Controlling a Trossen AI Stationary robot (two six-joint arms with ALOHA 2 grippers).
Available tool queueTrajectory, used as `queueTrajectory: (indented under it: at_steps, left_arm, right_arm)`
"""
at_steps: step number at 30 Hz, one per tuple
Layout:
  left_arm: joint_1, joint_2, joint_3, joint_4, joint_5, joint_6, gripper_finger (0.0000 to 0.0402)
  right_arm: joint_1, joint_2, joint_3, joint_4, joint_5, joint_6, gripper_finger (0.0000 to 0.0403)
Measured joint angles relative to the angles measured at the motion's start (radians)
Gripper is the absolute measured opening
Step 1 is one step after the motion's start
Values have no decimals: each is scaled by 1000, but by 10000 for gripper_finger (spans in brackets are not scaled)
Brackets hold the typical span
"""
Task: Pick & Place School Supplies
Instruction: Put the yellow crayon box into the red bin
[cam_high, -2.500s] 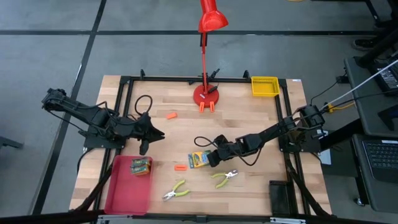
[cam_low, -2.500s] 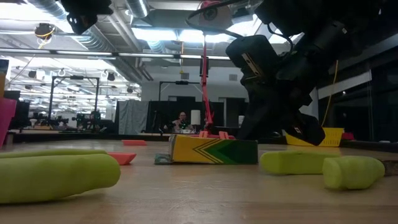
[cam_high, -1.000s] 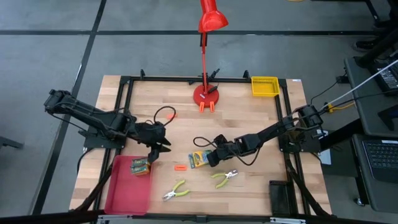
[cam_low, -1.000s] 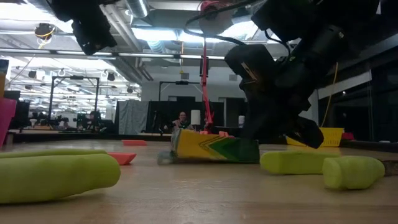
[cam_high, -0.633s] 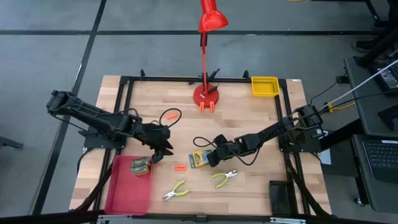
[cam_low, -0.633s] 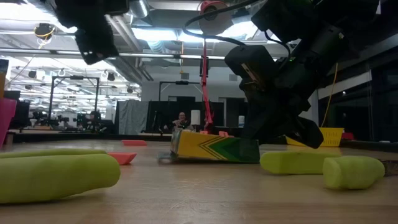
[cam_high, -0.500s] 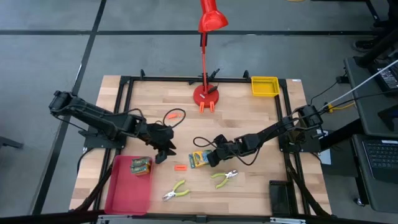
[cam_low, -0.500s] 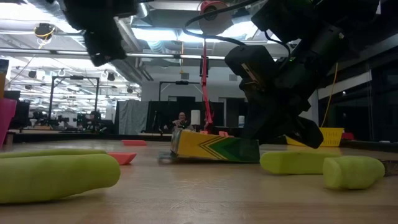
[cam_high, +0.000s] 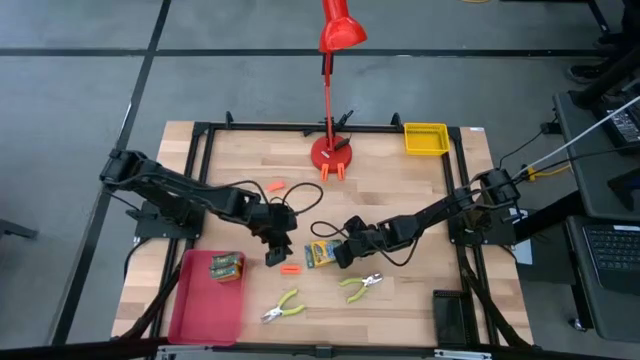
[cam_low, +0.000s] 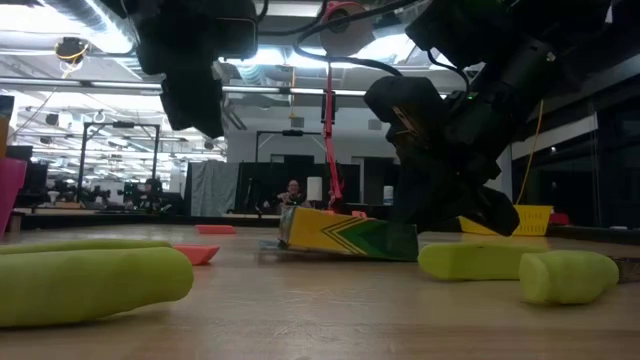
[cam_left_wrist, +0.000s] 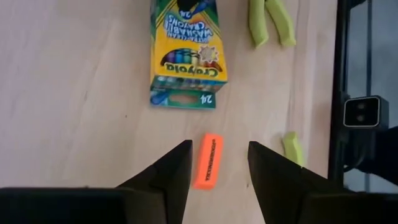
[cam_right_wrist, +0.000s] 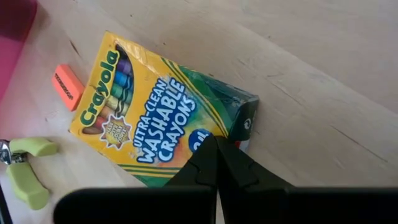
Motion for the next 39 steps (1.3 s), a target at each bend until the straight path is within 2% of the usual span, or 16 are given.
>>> queueTrajectory:
  at_steps: [7,15,24,31,39]
  left_arm:
    - [27,23,1,10,21,-95,168]
    - [58,157,1,67,129,-187,174]
    - [116,278,0,160,139,-200,174]
    - [162,298,0,197,142,-182,174]
    - [176,357,-1,212,214,-164,174]
  right_arm:
    - [0,0,0,-10,4,-44,0]
    - [0,0,1,-11,8,-53,0]
    - [11,0,1,-7,25,-52,0]
    - [19,0,1,-7,33,-49,0]
    - [19,0,0,-1,30,-57,0]
